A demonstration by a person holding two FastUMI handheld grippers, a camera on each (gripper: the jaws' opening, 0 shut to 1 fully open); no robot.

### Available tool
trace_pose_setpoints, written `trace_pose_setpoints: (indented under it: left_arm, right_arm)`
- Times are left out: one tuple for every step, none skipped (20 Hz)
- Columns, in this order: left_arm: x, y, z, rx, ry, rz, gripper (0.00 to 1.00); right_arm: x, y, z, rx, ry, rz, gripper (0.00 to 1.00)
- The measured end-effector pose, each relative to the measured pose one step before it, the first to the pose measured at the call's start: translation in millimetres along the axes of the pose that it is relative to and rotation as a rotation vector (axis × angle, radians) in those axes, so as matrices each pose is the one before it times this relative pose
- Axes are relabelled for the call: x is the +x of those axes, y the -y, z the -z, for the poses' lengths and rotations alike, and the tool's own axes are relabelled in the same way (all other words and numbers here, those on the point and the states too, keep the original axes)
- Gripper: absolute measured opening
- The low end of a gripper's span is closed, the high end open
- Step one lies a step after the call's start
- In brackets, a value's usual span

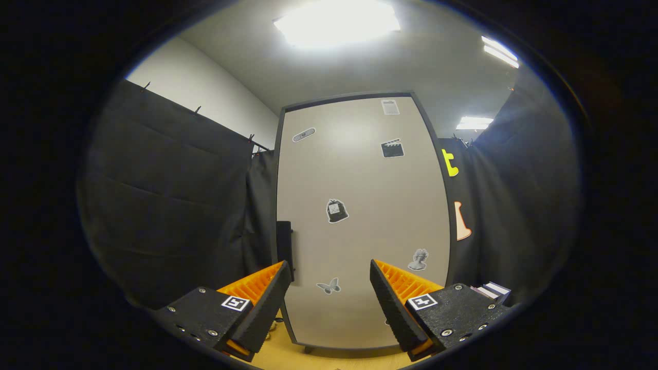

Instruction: Open the cabinet door with the right hand, grasp the bottle in the cabinet with the left hand and place it on the coaster, then close the cabinet door with the right hand.

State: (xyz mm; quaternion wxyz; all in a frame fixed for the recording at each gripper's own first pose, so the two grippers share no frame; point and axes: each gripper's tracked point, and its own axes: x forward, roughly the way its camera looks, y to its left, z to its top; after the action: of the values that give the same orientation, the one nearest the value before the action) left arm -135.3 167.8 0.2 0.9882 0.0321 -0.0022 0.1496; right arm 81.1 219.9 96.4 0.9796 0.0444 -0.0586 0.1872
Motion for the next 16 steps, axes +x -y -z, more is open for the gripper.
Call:
trace_pose_setpoints:
  left_arm:
    - [-2.12, -7.64, 0.78, -0.00051, 0.00020, -0.01282, 0.88]
    - [-1.75, -7.15, 0.18, -0.00095, -0.00190, -0.01175, 0.87]
    - [-2.34, -7.13, 1.90, -0.00076, -0.00156, -0.01181, 0.87]
    - [-3.15, -8.09, 0.20, 0.00072, -0.00049, -0.01166, 0.88]
    - [-2.01, -8.08, 1.37, 0.00208, -0.00164, -0.01303, 0.88]
    - [-0.50, -6.23, 1.12, 0.00146, -0.00133, -0.01226, 0.88]
    - [-1.64, -7.14, 0.95, 0.00033, -0.00135, -0.01201, 0.88]
    - [-1.49, -7.20, 0.73, -0.00070, -0.00198, -0.01061, 0.88]
    - [-0.02, -3.85, 1.78, -0.00082, -0.00374, -0.01173, 0.88]
    - [-1.44, -6.73, 1.53, -0.00074, -0.00232, -0.01292, 0.88]
    - [-3.33, -10.32, 3.39, -0.00106, -0.00347, -0.01326, 0.88]
    - [-1.73, -8.15, 1.62, -0.00180, -0.00355, -0.01193, 0.88]
    - [-0.17, -7.22, 1.93, -0.00186, -0.00292, -0.01009, 0.88]
    - [-0.38, -7.92, 2.18, -0.00074, -0.00322, -0.01098, 0.88]
    - [0.79, -7.52, 3.45, -0.00100, -0.00396, -0.01102, 0.88]
    - [0.86, -5.52, 1.95, -0.00205, -0.00527, -0.00892, 0.88]
  right_arm:
    - [7.24, -5.94, -0.80, -0.00044, 0.00041, -0.00772, 0.95]
    - [7.35, -6.37, 1.09, -0.00288, -0.00530, -0.00817, 0.95]
    - [6.62, -6.43, 1.66, -0.00077, -0.00198, -0.00721, 0.95]
    - [8.26, -6.68, 1.46, -0.00238, -0.00523, -0.01040, 0.96]
    - [8.86, -6.77, 2.69, -0.00522, -0.00722, -0.00772, 0.96]
    - [7.64, -5.58, 1.98, -0.00586, -0.00813, -0.00551, 0.96]
    - [7.58, -5.94, 4.21, -0.00340, -0.00658, -0.00363, 0.96]
    - [7.71, -5.11, 2.67, 0.00256, -0.00808, -0.00572, 0.96]
    - [8.00, -5.34, 3.55, 0.00560, -0.01267, -0.00297, 0.95]
    - [7.10, -3.27, 2.61, 0.00716, -0.00885, 0.00045, 0.95]
    - [7.43, -3.42, 1.96, 0.00697, -0.00866, 0.00164, 0.95]
    - [7.99, -2.90, 1.87, 0.00364, -0.00888, 0.00309, 0.95]
    - [8.80, -3.50, 1.87, -0.00053, -0.00874, 0.00040, 0.94]
    - [8.48, -2.22, 3.12, -0.00527, -0.01143, 0.00406, 0.92]
    - [9.14, -1.22, 2.56, -0.00884, -0.01177, 0.00659, 0.91]
    - [8.12, -2.01, 2.04, -0.00771, -0.00994, 0.00818, 0.88]
